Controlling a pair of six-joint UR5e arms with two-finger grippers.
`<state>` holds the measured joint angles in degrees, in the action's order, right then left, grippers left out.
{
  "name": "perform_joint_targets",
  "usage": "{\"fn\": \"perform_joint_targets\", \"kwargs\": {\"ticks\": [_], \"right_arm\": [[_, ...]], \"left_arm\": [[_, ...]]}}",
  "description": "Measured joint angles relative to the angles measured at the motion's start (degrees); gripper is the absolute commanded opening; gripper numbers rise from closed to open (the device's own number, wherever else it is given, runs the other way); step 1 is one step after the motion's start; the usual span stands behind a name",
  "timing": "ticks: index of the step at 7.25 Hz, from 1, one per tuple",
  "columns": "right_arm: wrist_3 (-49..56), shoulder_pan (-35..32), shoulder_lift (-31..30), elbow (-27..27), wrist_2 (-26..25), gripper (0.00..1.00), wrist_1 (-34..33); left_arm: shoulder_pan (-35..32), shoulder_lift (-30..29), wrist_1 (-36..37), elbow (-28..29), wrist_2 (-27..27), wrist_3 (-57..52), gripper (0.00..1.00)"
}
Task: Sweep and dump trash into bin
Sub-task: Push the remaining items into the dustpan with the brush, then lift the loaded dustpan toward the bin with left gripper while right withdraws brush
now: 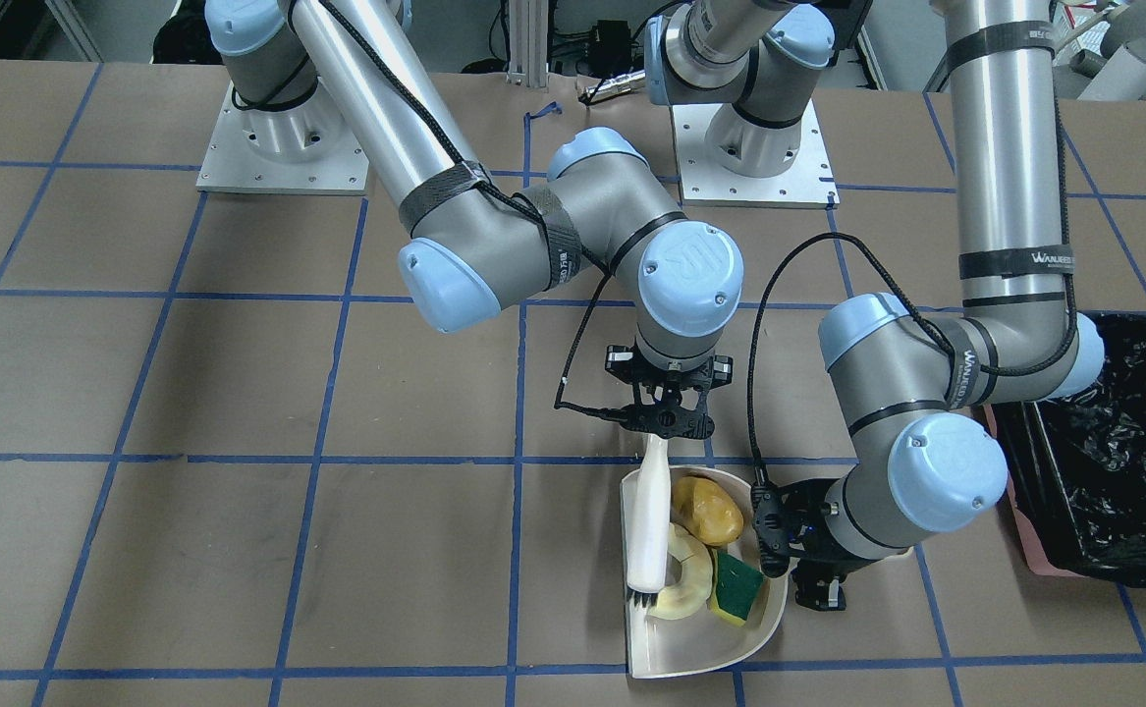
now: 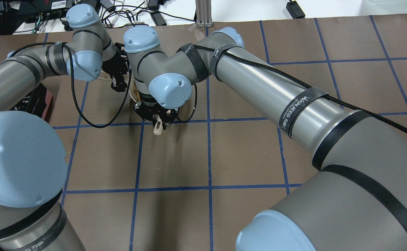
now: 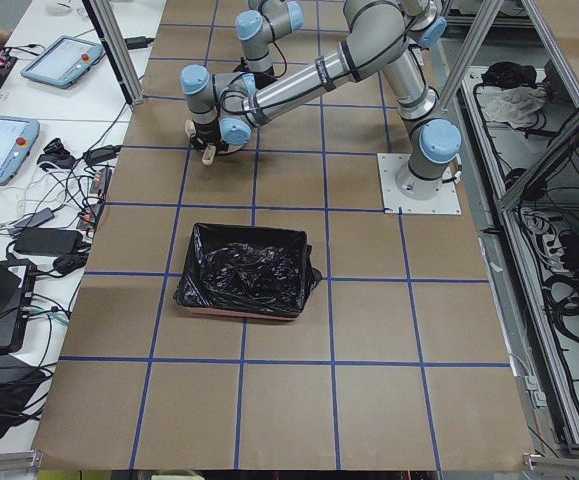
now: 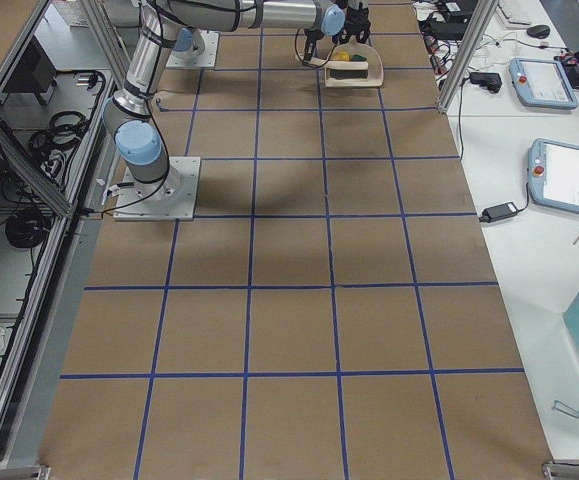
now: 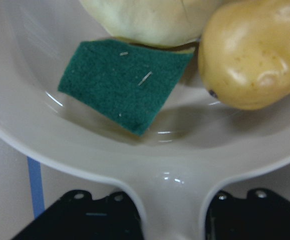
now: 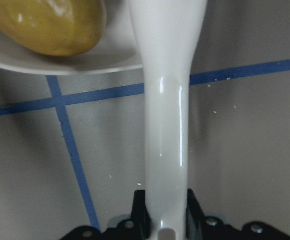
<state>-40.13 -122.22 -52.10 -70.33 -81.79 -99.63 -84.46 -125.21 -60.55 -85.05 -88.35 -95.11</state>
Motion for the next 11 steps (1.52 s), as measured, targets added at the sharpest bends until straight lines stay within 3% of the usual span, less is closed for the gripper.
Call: {"fn": "perform_joint_targets", "kwargs": {"ticks": [4, 7, 11], "right_arm": [[2.32, 3.38, -6.47, -3.63, -7.11, 0.08, 8.49], [9.75, 11.76, -13.9, -9.78, -7.8, 0.08, 9.23], [24.56, 22.55, -18.87, -16.14, -10.16, 0.07, 11.31]], "left_arm": [[1.16, 0.4, -0.13, 0.41, 0.55, -0.13, 0.0], [8.21, 1.77, -4.85, 2.66, 3.77, -0.76, 0.0], [17.6, 8.57, -13.74, 4.46, 5.74, -9.02, 0.0]]}}
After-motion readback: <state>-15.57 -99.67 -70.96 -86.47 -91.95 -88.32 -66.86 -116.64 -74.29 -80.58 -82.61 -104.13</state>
